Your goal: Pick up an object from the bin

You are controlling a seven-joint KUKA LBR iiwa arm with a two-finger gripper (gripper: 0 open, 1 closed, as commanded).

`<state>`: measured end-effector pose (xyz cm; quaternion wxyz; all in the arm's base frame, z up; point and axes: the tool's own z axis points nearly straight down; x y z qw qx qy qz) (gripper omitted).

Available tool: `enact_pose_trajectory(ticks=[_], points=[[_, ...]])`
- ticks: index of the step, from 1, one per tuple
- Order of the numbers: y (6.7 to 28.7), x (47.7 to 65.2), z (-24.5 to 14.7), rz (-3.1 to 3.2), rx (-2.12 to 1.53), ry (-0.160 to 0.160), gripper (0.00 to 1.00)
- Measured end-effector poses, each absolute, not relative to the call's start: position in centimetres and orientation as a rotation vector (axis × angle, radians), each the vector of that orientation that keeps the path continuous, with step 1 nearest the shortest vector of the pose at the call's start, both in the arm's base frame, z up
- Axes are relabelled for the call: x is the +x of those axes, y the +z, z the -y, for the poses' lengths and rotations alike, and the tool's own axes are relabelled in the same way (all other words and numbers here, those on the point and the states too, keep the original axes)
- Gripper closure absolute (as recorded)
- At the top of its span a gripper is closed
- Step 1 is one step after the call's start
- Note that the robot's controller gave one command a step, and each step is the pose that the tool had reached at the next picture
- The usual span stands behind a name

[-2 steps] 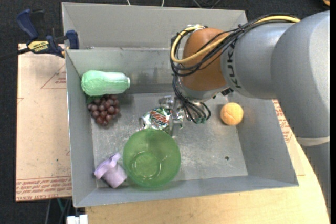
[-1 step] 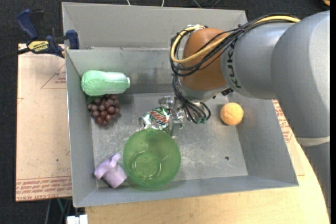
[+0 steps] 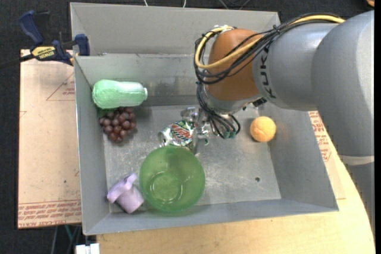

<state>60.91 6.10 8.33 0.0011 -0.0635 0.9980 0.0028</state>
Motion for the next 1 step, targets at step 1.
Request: enact_pose_trajectory(ticks=[1], points=[[11.57, 60.75, -6.10, -3.139, -0.200, 0.008, 1.00]])
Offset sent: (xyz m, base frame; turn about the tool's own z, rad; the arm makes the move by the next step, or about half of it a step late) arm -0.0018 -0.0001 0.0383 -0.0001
